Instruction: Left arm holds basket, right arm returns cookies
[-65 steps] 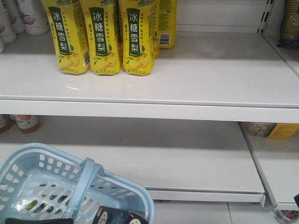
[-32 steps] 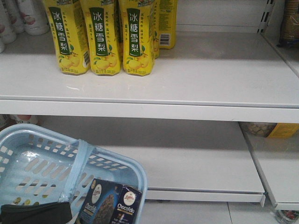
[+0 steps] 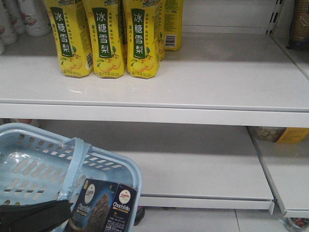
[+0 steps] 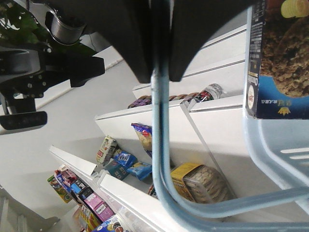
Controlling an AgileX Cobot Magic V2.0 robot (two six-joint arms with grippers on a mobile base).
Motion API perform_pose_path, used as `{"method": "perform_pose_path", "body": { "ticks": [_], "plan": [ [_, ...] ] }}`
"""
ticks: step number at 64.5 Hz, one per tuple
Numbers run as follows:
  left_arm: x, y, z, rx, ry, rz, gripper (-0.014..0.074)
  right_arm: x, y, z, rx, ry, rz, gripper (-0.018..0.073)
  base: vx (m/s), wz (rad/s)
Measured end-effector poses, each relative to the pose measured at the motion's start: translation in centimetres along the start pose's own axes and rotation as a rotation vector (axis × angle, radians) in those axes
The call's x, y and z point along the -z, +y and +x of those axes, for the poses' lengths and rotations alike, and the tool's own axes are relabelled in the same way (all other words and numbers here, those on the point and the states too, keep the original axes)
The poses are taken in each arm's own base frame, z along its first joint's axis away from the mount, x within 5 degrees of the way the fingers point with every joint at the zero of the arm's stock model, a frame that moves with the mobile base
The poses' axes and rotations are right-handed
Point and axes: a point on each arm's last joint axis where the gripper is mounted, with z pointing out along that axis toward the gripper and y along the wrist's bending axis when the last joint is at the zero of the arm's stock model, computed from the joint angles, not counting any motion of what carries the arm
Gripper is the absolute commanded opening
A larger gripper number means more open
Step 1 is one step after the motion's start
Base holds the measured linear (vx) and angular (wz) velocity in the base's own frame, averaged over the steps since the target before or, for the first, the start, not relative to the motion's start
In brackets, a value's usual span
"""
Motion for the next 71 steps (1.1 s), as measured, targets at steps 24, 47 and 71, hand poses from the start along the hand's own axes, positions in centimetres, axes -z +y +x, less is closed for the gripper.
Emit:
{"method": "perform_pose_path", "body": {
  "ticks": [24,47,71],
  "plan": [
    [0.0,0.1,-0.2,0.001,-0.02,-0.015,-0.0007,-2.4,-1.8,-3.2,-0.039,0.077,-0.101,0.0579,0.0,0.0],
    [0.0,0.7,-0.6,-0.017,-0.06,-0.074,-0.0007,-5.3,-3.2,-3.4,-0.051,0.234,-0.091,0.0579,0.0,0.0],
    [0.0,0.9,-0.7,-0.021,-0.072,-0.093,-0.0007,-10.1,-2.8,-2.1,0.039,0.22,0.053,0.0579,0.0,0.0]
  ]
}}
